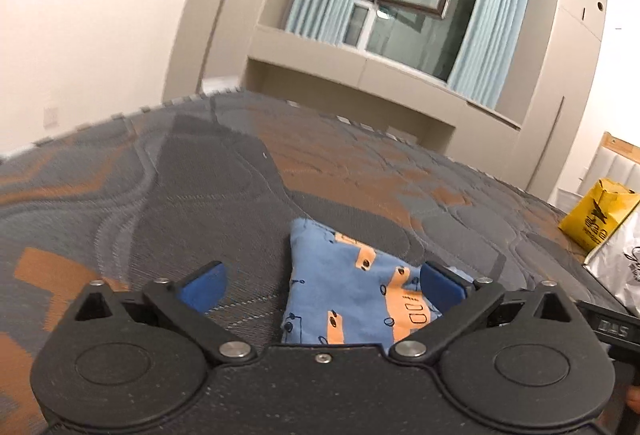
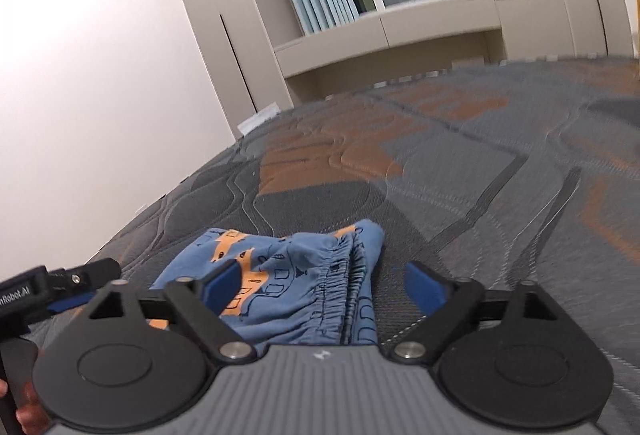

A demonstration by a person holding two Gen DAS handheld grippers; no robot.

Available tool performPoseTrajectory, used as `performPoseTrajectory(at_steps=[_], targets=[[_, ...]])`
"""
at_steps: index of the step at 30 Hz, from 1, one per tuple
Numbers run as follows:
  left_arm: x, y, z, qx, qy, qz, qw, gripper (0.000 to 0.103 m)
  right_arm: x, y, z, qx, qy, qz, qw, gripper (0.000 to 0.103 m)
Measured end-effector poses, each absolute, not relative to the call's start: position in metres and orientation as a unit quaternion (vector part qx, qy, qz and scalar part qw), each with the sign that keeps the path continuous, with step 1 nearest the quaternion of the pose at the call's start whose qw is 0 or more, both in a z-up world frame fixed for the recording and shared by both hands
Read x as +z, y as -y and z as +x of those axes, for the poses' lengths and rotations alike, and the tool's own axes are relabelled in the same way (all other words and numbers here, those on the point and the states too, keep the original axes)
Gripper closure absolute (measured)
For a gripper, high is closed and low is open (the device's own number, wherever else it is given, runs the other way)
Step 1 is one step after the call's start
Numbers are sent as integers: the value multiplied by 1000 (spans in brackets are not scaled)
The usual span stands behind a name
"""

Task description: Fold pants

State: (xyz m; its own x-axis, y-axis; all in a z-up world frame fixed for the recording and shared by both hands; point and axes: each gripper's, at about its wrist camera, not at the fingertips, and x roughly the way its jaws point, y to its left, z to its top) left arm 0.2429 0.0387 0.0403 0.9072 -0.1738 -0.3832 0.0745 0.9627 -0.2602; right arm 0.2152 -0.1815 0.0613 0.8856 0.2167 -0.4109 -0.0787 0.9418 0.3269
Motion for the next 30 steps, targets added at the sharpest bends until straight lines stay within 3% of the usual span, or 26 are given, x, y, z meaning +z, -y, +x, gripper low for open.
performPoseTrajectory(at_steps=[5, 17, 30], targets=[[47, -33, 210, -53, -200, -112, 972, 1, 76, 178, 177, 64, -197, 122, 971, 0], [23, -30, 119, -24, -198, -18, 980, 1, 51, 157, 70, 3, -180, 76, 981, 0], [0, -35, 76, -8, -190, -11, 982, 1, 33, 137, 18, -28, -184, 34, 982, 0]])
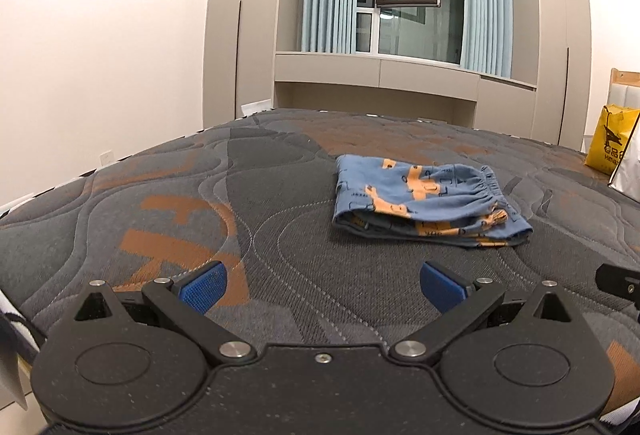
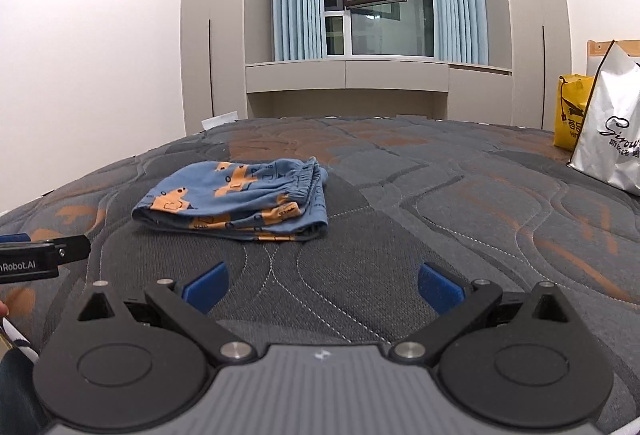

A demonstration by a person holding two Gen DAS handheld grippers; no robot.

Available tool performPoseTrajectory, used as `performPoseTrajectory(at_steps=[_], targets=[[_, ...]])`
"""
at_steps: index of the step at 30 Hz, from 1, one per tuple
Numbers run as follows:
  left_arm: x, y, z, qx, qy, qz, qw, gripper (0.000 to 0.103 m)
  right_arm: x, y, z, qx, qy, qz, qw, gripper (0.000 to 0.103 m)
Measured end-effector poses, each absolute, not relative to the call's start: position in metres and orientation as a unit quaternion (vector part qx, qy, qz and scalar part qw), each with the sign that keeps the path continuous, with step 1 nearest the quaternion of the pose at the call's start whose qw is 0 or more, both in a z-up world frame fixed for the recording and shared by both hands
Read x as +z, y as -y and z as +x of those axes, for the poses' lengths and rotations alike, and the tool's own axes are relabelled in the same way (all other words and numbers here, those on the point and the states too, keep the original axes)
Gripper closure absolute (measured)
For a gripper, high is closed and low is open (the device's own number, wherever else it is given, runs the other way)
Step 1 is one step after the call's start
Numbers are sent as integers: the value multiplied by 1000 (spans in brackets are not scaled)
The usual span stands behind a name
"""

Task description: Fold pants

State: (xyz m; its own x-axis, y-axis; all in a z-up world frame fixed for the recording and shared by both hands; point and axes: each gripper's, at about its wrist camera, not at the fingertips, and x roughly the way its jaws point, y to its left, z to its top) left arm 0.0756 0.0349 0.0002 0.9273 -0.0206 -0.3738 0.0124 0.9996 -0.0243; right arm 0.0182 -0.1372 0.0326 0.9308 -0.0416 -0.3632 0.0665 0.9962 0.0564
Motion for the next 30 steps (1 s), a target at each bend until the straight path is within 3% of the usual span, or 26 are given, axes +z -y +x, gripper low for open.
performPoseTrajectory(at_steps=[30], targets=[[2, -30, 75, -20, -209, -19, 977, 1, 30, 146, 19, -23, -189, 36, 981, 0]])
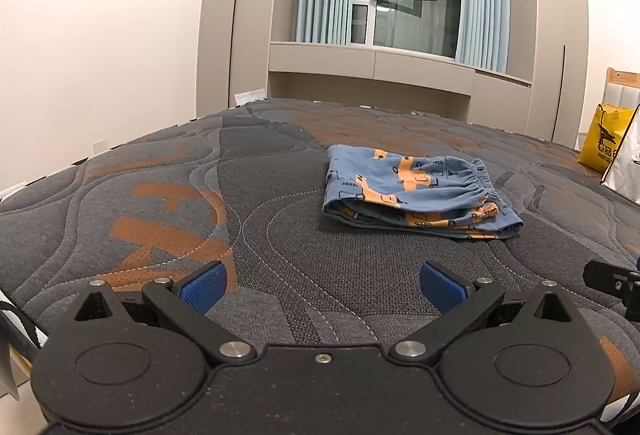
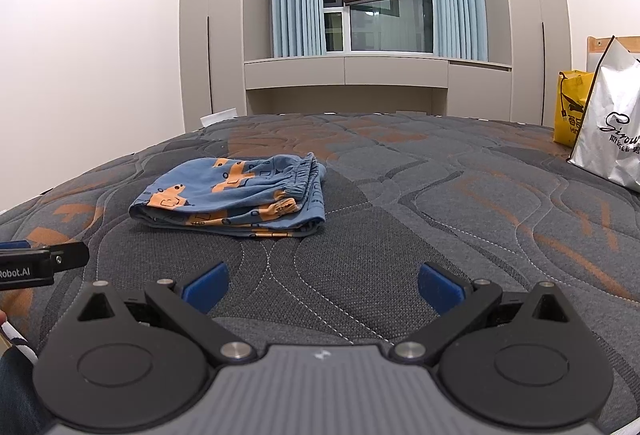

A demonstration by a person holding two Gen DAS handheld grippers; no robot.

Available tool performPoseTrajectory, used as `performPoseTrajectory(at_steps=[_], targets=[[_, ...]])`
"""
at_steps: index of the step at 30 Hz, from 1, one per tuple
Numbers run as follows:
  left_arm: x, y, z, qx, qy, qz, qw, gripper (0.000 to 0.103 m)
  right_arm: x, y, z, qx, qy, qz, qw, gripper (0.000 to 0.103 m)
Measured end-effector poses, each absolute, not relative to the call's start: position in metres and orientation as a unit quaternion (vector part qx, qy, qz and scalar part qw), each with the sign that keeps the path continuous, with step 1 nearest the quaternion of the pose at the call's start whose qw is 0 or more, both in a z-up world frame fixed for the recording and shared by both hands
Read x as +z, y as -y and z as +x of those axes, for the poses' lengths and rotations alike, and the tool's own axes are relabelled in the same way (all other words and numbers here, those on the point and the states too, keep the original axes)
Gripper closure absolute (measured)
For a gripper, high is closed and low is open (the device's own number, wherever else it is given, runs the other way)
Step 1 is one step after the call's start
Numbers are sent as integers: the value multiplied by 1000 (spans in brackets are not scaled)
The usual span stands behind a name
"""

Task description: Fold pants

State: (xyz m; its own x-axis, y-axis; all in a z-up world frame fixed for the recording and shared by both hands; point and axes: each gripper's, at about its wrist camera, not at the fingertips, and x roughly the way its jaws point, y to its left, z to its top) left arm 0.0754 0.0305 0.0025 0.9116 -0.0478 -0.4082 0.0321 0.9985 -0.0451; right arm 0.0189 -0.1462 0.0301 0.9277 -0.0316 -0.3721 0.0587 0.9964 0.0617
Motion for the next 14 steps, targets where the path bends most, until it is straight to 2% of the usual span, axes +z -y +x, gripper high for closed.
performPoseTrajectory(at_steps=[5, 14], targets=[[2, -30, 79, -35, -227, -26, 973, 1, 30, 146, 19, -23, -189, 36, 981, 0], [5, -28, 77, -34, -210, -22, 977, 1, 29, 147, 19, -23, -189, 38, 981, 0]])
